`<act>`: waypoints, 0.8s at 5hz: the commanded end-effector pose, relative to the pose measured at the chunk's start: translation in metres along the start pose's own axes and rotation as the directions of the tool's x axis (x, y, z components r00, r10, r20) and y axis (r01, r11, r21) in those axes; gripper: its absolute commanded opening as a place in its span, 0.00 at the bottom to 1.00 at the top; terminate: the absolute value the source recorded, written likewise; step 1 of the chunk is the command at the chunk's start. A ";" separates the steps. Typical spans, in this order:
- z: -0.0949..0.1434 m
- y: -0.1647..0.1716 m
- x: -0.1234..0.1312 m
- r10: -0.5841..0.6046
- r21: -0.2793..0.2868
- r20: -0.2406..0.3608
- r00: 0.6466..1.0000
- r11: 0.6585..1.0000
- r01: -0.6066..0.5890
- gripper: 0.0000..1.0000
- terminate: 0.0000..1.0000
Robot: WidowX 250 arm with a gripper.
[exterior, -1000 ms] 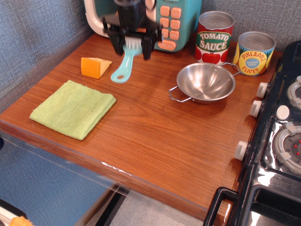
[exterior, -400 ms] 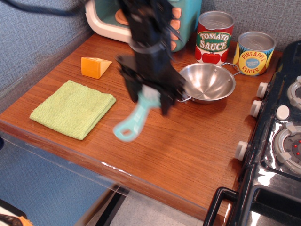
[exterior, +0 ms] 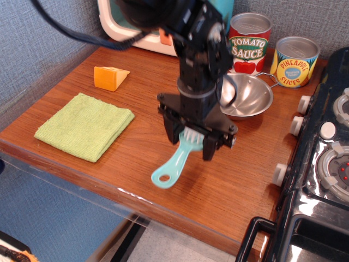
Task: Move brush in front of silver bowl and right of cloth.
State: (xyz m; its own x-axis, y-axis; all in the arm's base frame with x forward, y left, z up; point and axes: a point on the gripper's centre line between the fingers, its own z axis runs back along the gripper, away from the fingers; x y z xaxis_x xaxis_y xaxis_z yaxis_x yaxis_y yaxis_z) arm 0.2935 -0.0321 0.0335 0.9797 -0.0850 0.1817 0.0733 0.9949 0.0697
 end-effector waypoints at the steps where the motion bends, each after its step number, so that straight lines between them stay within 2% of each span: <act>1: -0.002 0.007 0.011 0.092 -0.013 -0.009 0.996 0.996 -0.092 1.00 0.00; 2: 0.011 0.007 0.011 0.091 -0.045 -0.007 0.996 0.995 -0.091 1.00 0.00; 3: 0.045 0.015 0.015 0.067 -0.072 0.033 0.997 0.995 -0.065 1.00 0.00; 4: 0.093 0.035 0.019 0.044 -0.075 0.083 0.996 0.996 -0.037 1.00 0.00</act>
State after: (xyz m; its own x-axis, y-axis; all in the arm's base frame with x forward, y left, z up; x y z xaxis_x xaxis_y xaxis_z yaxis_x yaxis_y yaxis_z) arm 0.2948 -0.0136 0.1130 0.9770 -0.0343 0.2102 0.0394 0.9990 -0.0198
